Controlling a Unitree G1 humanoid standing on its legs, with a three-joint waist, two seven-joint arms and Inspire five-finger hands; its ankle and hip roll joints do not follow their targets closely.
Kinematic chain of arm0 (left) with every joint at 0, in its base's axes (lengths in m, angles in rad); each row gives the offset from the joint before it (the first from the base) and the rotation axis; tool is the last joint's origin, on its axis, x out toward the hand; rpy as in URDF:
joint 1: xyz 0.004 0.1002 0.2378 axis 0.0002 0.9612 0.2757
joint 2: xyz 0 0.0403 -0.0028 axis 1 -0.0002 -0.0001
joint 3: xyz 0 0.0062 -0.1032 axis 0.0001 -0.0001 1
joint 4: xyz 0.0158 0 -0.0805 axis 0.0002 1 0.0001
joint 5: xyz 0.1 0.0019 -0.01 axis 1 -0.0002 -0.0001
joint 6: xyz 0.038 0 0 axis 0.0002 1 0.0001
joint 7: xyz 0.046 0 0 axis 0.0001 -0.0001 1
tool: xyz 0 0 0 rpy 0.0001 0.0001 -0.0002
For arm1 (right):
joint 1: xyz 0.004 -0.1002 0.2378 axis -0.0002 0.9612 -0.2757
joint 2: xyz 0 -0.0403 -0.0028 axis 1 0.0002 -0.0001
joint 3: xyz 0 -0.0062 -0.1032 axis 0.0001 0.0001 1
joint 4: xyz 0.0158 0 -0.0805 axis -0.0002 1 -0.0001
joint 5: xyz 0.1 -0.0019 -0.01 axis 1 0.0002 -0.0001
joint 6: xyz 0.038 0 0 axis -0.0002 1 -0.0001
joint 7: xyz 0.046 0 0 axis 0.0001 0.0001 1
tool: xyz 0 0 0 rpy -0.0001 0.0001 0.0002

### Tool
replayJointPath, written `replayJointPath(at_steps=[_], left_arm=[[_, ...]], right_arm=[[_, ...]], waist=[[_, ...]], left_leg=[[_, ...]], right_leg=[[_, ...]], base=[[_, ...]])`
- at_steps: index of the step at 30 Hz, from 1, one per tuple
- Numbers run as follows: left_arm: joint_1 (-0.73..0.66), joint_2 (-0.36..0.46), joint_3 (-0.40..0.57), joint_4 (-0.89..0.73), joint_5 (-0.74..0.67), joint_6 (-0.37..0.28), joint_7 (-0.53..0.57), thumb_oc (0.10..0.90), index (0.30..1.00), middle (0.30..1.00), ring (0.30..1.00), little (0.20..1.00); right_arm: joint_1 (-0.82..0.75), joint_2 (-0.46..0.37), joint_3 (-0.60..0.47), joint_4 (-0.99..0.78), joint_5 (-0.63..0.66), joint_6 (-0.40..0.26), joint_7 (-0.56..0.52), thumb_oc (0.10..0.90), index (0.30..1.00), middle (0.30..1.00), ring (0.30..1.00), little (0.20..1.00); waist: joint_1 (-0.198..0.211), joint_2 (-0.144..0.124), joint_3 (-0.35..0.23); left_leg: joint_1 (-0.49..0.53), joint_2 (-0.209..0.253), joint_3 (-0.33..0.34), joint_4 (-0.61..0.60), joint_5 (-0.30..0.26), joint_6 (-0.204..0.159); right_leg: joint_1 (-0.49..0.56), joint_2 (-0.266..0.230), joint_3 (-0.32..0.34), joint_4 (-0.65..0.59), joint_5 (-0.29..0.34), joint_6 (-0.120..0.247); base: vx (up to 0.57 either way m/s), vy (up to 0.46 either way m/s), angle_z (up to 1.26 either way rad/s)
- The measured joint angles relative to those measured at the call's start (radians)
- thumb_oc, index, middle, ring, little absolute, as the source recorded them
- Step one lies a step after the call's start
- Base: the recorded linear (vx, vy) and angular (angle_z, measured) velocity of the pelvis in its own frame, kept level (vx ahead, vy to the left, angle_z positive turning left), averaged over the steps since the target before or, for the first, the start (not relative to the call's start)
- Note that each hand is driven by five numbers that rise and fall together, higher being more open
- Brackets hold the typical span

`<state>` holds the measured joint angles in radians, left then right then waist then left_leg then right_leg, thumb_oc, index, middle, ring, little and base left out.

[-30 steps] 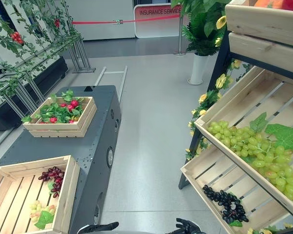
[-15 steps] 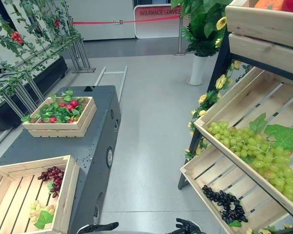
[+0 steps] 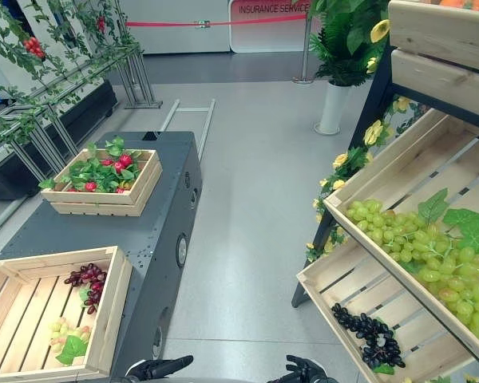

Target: Pick up the fruits from the basket on one side to the basket on the other side

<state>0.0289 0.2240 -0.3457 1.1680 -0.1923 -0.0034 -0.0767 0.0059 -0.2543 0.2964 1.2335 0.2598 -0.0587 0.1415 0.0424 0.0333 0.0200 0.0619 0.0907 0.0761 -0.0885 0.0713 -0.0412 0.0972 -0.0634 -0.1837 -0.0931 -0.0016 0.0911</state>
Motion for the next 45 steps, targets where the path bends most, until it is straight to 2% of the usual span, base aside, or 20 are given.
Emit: replayJointPath(at_steps=[5, 8, 9, 11, 12, 14, 18, 19, 20, 21, 24, 28, 30, 32, 35, 37, 39, 41, 43, 45], left_arm=[[-0.018, 0.002, -0.001, -0.001, 0.000, -0.001, 0.022, 0.800, 0.900, 0.900, 0.900, 0.900], [-0.052, 0.000, 0.000, -0.001, 0.001, -0.002, 0.035, 0.800, 0.900, 0.900, 0.900, 0.900], [-0.071, 0.002, 0.003, 0.000, 0.001, -0.001, 0.038, 0.800, 0.900, 0.900, 0.900, 0.900], [-0.082, 0.005, 0.010, -0.001, 0.003, -0.002, 0.040, 0.800, 0.900, 0.900, 0.900, 0.900], [-0.083, 0.005, 0.010, -0.001, 0.005, -0.002, 0.040, 0.800, 0.900, 0.900, 0.900, 0.900], [-0.084, 0.002, 0.007, -0.002, 0.026, -0.004, 0.043, 0.800, 0.900, 0.900, 0.900, 0.900], [-0.079, 0.000, 0.006, 0.009, 0.031, -0.015, 0.039, 0.800, 0.900, 0.900, 0.900, 0.900], [-0.075, -0.004, 0.007, 0.010, 0.030, -0.017, 0.035, 0.800, 0.900, 0.900, 0.900, 0.900], [-0.077, 0.000, 0.006, 0.010, 0.030, -0.022, 0.028, 0.800, 0.900, 0.900, 0.900, 0.900], [-0.075, 0.009, 0.009, 0.009, 0.030, -0.032, 0.026, 0.800, 0.900, 0.900, 0.900, 0.900], [-0.072, 0.019, 0.003, 0.009, 0.030, -0.035, 0.012, 0.800, 0.900, 0.900, 0.900, 0.900], [-0.076, 0.022, 0.000, -0.024, 0.030, -0.034, -0.002, 0.800, 0.900, 0.900, 0.900, 0.900], [-0.081, 0.020, -0.002, -0.033, 0.029, -0.034, -0.008, 0.800, 0.900, 0.900, 0.900, 0.900], [-0.087, 0.023, -0.008, -0.054, 0.016, -0.035, -0.017, 0.800, 0.900, 0.900, 0.900, 0.900], [-0.107, 0.049, -0.043, -0.082, -0.005, -0.035, -0.018, 0.800, 0.900, 0.900, 0.900, 0.900], [-0.125, 0.063, -0.063, -0.106, -0.010, -0.034, -0.010, 0.800, 0.900, 0.900, 0.900, 0.900], [-0.140, 0.065, -0.068, -0.121, -0.020, -0.034, -0.005, 0.800, 0.900, 0.900, 0.900, 0.900], [-0.145, 0.063, -0.081, -0.144, -0.020, -0.033, 0.001, 0.800, 0.900, 0.900, 0.900, 0.900], [-0.150, 0.058, -0.090, -0.156, -0.019, -0.031, 0.004, 0.800, 0.900, 0.900, 0.900, 0.900], [-0.153, 0.059, -0.088, -0.156, -0.018, -0.026, 0.004, 0.800, 0.900, 0.900, 0.900, 0.900]], right_arm=[[-0.009, -0.005, 0.001, -0.001, 0.000, 0.000, 0.004, 0.800, 0.900, 0.900, 0.900, 0.900], [-0.036, -0.012, 0.004, -0.002, -0.018, 0.001, 0.007, 0.800, 0.900, 0.900, 0.900, 0.900], [-0.047, -0.012, 0.005, -0.002, -0.018, 0.001, 0.008, 0.800, 0.900, 0.900, 0.900, 0.900], [-0.051, -0.012, 0.008, -0.004, -0.019, 0.001, 0.009, 0.800, 0.900, 0.900, 0.900, 0.900], [-0.047, -0.014, 0.030, -0.004, -0.019, 0.001, 0.009, 0.800, 0.900, 0.900, 0.900, 0.900], [-0.039, -0.021, 0.034, -0.004, -0.018, -0.002, 0.009, 0.800, 0.900, 0.900, 0.900, 0.900], [-0.035, -0.019, 0.024, -0.006, -0.017, -0.012, 0.008, 0.800, 0.900, 0.900, 0.900, 0.900], [-0.028, -0.023, 0.025, -0.002, -0.017, -0.018, 0.005, 0.800, 0.900, 0.900, 0.900, 0.900], [-0.026, -0.015, 0.020, 0.000, -0.017, -0.026, -0.001, 0.800, 0.900, 0.900, 0.900, 0.900], [-0.022, -0.004, 0.000, 0.000, -0.018, -0.036, -0.002, 0.800, 0.900, 0.900, 0.900, 0.900], [-0.010, 0.008, -0.012, 0.000, -0.025, -0.051, -0.004, 0.800, 0.900, 0.900, 0.900, 0.900], [-0.016, 0.011, -0.011, -0.004, -0.058, -0.057, -0.004, 0.800, 0.900, 0.900, 0.900, 0.900], [-0.022, 0.009, -0.011, -0.005, -0.057, -0.057, -0.004, 0.800, 0.900, 0.900, 0.900, 0.900], [-0.030, 0.007, -0.010, -0.014, -0.056, -0.056, -0.007, 0.800, 0.900, 0.900, 0.900, 0.900], [-0.033, 0.016, -0.005, -0.034, -0.055, -0.056, -0.007, 0.800, 0.900, 0.900, 0.900, 0.900], [-0.038, 0.019, 0.003, -0.040, -0.055, -0.056, -0.007, 0.800, 0.900, 0.900, 0.900, 0.900], [-0.037, 0.019, 0.023, -0.060, -0.055, -0.057, -0.010, 0.800, 0.900, 0.900, 0.900, 0.900], [-0.037, 0.019, 0.035, -0.062, -0.055, -0.058, -0.011, 0.800, 0.900, 0.900, 0.900, 0.900], [-0.047, 0.019, 0.036, -0.063, -0.051, -0.062, -0.010, 0.800, 0.900, 0.900, 0.900, 0.900], [-0.054, 0.021, 0.036, -0.064, -0.042, -0.062, -0.011, 0.800, 0.900, 0.900, 0.900, 0.900]], waist=[[0.006, 0.009, 0.014], [0.013, 0.019, 0.062], [0.021, 0.013, 0.081], [0.033, -0.009, 0.096], [0.027, -0.010, 0.099], [0.013, -0.009, 0.100], [-0.013, -0.001, 0.100], [-0.014, 0.010, 0.099], [-0.014, 0.009, 0.103], [-0.011, -0.006, 0.104], [-0.002, -0.023, 0.098], [0.005, -0.028, 0.096], [0.003, -0.023, 0.096], [0.006, -0.021, 0.093], [0.020, -0.046, 0.095], [0.033, -0.056, 0.104], [0.027, -0.050, 0.108], [0.028, -0.050, 0.111], [0.026, -0.045, 0.125], [0.025, -0.055, 0.130]], left_leg=[[-0.069, 0.015, -0.018, 0.059, -0.006, -0.021], [-0.133, 0.015, -0.034, 0.147, 0.000, -0.033], [-0.156, 0.007, -0.041, 0.172, 0.028, -0.072], [-0.163, -0.008, -0.030, 0.154, 0.099, -0.105], [-0.159, -0.001, 0.055, 0.125, 0.093, -0.099], [-0.136, 0.025, 0.190, 0.077, 0.081, -0.084], [-0.112, 0.033, 0.290, 0.052, 0.077, -0.070], [-0.085, 0.030, 0.311, 0.026, 0.061, -0.021], [-0.071, 0.012, 0.305, 0.008, 0.067, 0.046], [-0.068, -0.012, 0.287, 0.000, 0.060, 0.058], [-0.062, -0.057, 0.274, 0.000, 0.042, 0.083], [-0.056, -0.098, 0.248, 0.000, 0.026, 0.112], [-0.040, -0.101, 0.224, -0.001, 0.016, 0.122], [-0.022, -0.093, 0.201, -0.006, -0.002, 0.131], [-0.020, -0.107, 0.171, -0.007, -0.013, 0.153], [-0.022, -0.114, 0.116, -0.004, -0.008, 0.168], [-0.032, -0.105, 0.038, 0.000, 0.000, 0.169], [-0.033, -0.110, 0.001, 0.000, 0.002, 0.167], [-0.034, -0.112, -0.049, 0.000, 0.002, 0.165], [-0.042, -0.112, -0.079, 0.000, 0.000, 0.162]], right_leg=[[-0.034, 0.012, -0.021, 0.009, -0.009, -0.009], [-0.049, 0.021, -0.027, 0.029, -0.016, -0.027], [-0.050, 0.013, -0.034, 0.030, -0.016, -0.031], [-0.037, -0.009, -0.064, 0.015, -0.004, -0.044], [-0.014, -0.028, -0.132, -0.001, 0.010, -0.054], [0.008, -0.036, -0.210, -0.001, -0.001, -0.045], [0.022, -0.036, -0.271, 0.005, -0.016, -0.017], [0.030, -0.034, -0.288, 0.014, -0.021, 0.000], [0.036, -0.045, -0.283, 0.023, -0.028, 0.015], [0.036, -0.063, -0.274, 0.038, -0.037, 0.028], [0.025, -0.105, -0.261, 0.080, -0.063, 0.051], [0.036, -0.144, -0.263, 0.113, -0.064, 0.052], [0.029, -0.159, -0.265, 0.193, -0.064, 0.050], [-0.024, -0.186, -0.256, 0.355, -0.068, 0.047], [-0.100, -0.224, -0.199, 0.505, -0.076, 0.054], [-0.124, -0.212, -0.163, 0.540, -0.075, 0.056], [-0.130, -0.141, -0.119, 0.456, -0.075, 0.056], [-0.135, -0.111, -0.112, 0.336, -0.070, 0.060], [-0.156, -0.098, -0.083, 0.193, -0.049, 0.084], [-0.179, -0.105, -0.038, 0.095, -0.001, 0.107]], base=[[-0.05, -0.126, 0.14], [-0.01, -0.052, 0.29], [0.05, 0.075, 0.27], [0.10, 0.112, 0.37], [0.12, 0.130, 0.61], [0.14, 0.209, 0.80], [0.16, 0.292, 0.72], [0.20, 0.386, 0.42], [0.18, 0.356, 0.46], [0.18, 0.360, 0.43], [0.13, 0.306, 0.25], [0.13, 0.338, 0.29], [0.06, 0.258, 0.31], [0.03, 0.182, 0.26], [0.01, 0.105, 0.23], [-0.03, -0.009, 0.35], [-0.01, -0.073, 0.56], [0.03, -0.116, 0.59], [0.07, -0.204, 0.57], [0.13, -0.222, 0.64]])
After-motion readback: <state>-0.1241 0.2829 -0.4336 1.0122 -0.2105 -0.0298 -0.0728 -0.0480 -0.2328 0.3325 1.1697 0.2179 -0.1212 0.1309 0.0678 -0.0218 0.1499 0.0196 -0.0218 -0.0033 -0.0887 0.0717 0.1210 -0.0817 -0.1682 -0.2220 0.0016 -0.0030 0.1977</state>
